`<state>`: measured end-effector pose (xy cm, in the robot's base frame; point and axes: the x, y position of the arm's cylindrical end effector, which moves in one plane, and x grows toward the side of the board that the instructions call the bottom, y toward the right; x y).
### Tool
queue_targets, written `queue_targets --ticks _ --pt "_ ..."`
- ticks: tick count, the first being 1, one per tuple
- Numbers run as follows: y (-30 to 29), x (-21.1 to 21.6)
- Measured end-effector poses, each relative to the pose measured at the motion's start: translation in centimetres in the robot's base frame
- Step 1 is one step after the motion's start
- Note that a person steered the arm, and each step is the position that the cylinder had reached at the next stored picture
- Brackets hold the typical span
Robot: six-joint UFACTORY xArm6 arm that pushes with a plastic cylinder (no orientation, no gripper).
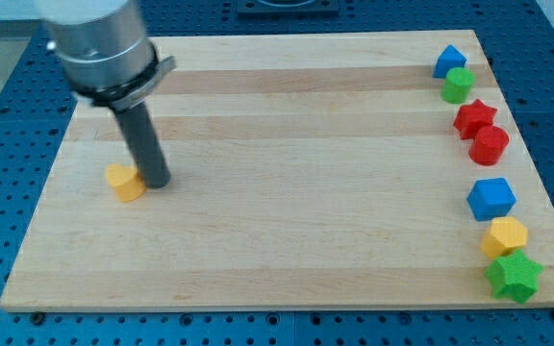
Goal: Move the yellow heart to the bottom left of the board
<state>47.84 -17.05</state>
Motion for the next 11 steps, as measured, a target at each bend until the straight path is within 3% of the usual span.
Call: queue_targets --ticks 2,4,5,6,8,9,10,11 --pt "0.0 0.0" --pt "-1.7 3.1" --pt "5.5 0.7" --pt "4.5 -5.8" --pt "2.8 -5.8" --pt "-0.5 -1.4" --pt "-0.9 -0.9" --pt "-2.7 3.5"
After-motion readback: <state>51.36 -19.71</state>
